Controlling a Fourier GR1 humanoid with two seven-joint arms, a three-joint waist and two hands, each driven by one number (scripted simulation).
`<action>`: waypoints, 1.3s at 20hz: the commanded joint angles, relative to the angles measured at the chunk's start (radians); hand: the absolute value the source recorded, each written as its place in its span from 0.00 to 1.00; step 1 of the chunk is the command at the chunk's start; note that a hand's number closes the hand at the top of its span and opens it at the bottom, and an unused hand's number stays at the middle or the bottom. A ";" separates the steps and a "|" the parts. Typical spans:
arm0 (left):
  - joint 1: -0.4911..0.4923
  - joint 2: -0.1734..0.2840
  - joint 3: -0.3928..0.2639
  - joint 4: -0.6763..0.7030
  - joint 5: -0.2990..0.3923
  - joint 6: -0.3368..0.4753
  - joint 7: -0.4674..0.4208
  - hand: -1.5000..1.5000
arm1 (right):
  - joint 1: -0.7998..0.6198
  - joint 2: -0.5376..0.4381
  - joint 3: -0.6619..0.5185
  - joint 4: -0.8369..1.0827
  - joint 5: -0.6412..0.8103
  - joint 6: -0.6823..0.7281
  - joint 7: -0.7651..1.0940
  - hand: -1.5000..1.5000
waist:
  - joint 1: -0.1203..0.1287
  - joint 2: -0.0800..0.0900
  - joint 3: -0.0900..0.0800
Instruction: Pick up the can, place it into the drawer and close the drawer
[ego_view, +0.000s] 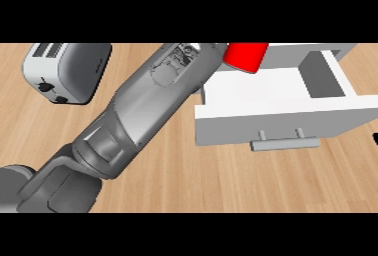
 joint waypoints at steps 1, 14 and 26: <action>-0.033 0.000 -0.032 0.082 0.069 0.004 -0.035 1.00 | -0.057 -0.029 -0.017 0.003 -0.005 -0.013 0.034 0.00 | -0.019 0.007 0.001; -0.063 0.000 -0.169 0.194 0.140 0.061 -0.097 1.00 | -0.103 -0.013 0.012 0.057 0.022 -0.020 0.003 0.00 | -0.043 0.014 0.002; 0.051 0.000 -0.282 0.199 0.188 0.138 -0.200 0.00 | -0.162 -0.034 0.020 0.068 0.036 -0.034 0.047 0.00 | -0.057 0.019 0.001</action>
